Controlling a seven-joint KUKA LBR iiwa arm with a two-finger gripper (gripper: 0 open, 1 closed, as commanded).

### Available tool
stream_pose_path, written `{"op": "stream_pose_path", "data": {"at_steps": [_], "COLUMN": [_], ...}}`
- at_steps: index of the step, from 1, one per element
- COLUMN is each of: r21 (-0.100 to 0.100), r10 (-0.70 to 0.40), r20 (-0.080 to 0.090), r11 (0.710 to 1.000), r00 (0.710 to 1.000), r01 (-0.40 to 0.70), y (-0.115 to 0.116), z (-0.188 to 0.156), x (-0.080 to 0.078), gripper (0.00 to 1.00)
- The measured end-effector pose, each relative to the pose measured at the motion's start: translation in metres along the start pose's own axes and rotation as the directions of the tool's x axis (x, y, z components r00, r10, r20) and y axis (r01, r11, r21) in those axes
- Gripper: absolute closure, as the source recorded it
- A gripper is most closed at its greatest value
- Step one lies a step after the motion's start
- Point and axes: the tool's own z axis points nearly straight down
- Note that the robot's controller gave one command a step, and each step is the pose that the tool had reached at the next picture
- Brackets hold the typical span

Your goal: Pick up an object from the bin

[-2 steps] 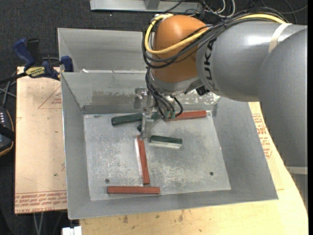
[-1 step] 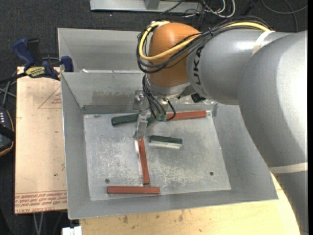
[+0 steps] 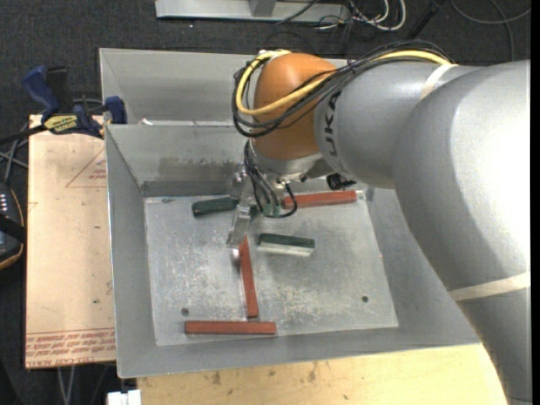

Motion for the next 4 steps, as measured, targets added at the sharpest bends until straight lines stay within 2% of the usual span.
{"op": "stream_pose_path", "data": {"at_steps": [1, 2, 3, 4], "r21": [-0.002, 0.002, -0.004, -0.003], "r10": [0.091, 0.108, 0.236, 0.236], "r20": [0.005, -0.006, 0.005, 0.005], "r11": [0.996, 0.994, 0.972, 0.972], "r00": [0.996, 0.994, 0.972, 0.972], "r01": [-0.091, -0.108, -0.236, -0.236], "y": [-0.001, -0.004, 0.003, 0.003], "z": [0.000, 0.039, 0.036, 0.036], "x": [-0.012, -0.012, -0.018, -0.018], "gripper": [0.00, 0.00, 1.00, 1.00]}}
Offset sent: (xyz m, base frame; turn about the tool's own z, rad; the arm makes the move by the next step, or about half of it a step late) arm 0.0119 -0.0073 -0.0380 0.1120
